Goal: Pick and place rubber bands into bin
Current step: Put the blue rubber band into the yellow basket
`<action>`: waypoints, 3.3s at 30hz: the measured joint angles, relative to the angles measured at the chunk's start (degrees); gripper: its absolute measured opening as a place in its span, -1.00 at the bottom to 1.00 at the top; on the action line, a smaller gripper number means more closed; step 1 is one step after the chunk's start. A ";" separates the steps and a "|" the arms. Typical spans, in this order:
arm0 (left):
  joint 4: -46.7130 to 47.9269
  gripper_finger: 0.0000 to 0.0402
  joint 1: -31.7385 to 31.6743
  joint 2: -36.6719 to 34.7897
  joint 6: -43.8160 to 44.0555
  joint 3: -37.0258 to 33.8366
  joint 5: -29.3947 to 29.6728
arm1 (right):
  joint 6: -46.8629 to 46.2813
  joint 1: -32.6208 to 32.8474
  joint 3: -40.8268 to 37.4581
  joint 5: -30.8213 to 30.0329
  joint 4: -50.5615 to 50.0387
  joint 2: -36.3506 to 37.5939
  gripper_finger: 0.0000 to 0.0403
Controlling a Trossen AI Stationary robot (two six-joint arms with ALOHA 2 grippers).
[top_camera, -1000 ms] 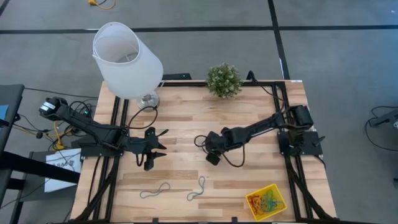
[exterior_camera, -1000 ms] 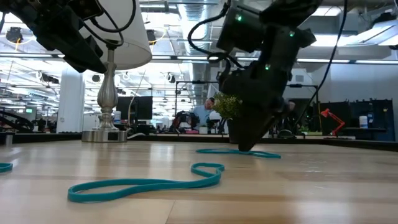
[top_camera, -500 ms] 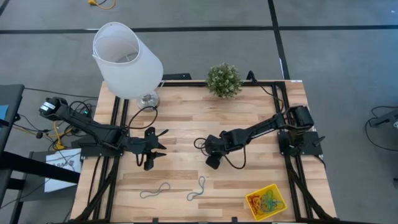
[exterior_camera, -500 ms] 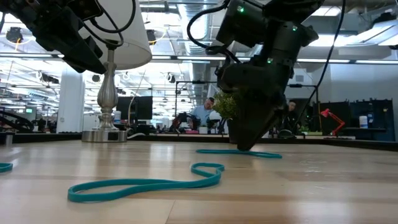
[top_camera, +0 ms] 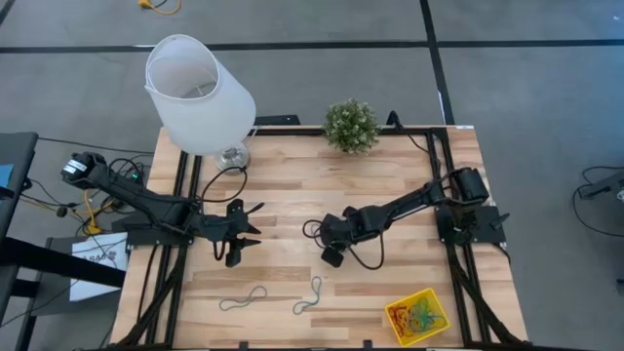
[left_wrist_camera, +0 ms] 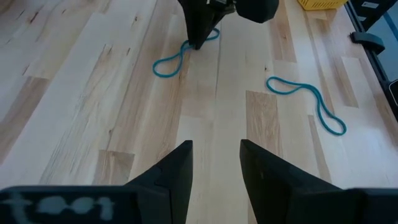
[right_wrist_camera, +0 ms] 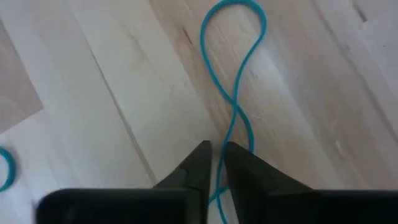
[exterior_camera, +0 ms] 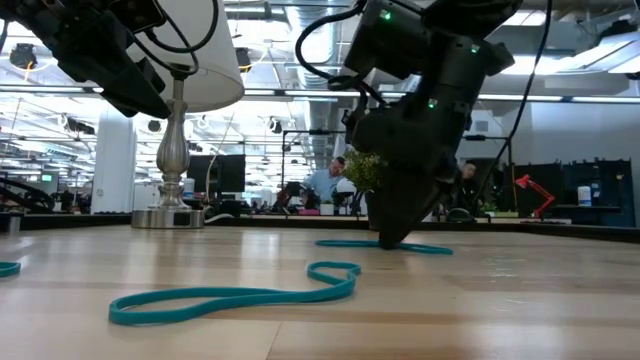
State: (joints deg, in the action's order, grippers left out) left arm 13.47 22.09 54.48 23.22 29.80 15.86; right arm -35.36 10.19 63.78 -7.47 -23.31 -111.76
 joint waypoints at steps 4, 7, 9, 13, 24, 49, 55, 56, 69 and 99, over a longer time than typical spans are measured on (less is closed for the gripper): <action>-0.02 -0.40 0.02 0.00 -0.04 0.00 0.85 | 1.74 0.83 -0.23 -2.84 0.45 1.79 -0.96; 0.02 -0.40 0.00 0.00 -0.02 0.00 1.49 | 1.08 1.67 -0.69 -6.11 -1.67 4.53 -0.98; 0.05 -0.40 0.00 0.00 -0.04 0.00 1.44 | 0.39 2.84 -0.03 -8.02 -4.33 7.98 -0.98; 0.31 -0.40 0.01 0.00 -0.02 0.00 1.48 | -8.44 7.16 2.53 -8.86 -18.60 15.21 -0.99; 2.61 -0.40 0.00 0.00 0.00 0.00 1.36 | -52.43 33.32 7.37 -11.10 -33.31 30.55 -1.00; 2.56 -0.40 0.00 0.00 1.79 0.00 1.20 | -77.88 53.26 7.61 6.64 -39.62 18.00 -0.80; 2.54 -0.40 0.00 0.00 2.80 0.00 1.16 | -74.01 50.98 7.61 19.23 -39.67 15.75 -0.61; 2.54 -0.40 0.00 0.00 2.80 0.00 1.16 | -73.40 50.60 7.61 18.45 -39.70 15.83 -0.60; 2.51 -0.40 0.01 0.00 2.80 0.00 1.20 | -45.65 38.05 7.61 -18.49 -26.44 19.58 -0.57; 2.08 -0.40 3.60 0.00 1.53 0.00 1.05 | 28.34 17.35 8.05 11.11 20.33 -5.78 -0.64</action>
State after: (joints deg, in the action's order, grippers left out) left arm 15.55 25.69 54.48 24.75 29.80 16.91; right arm -7.03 27.54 71.84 3.64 -2.97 -117.54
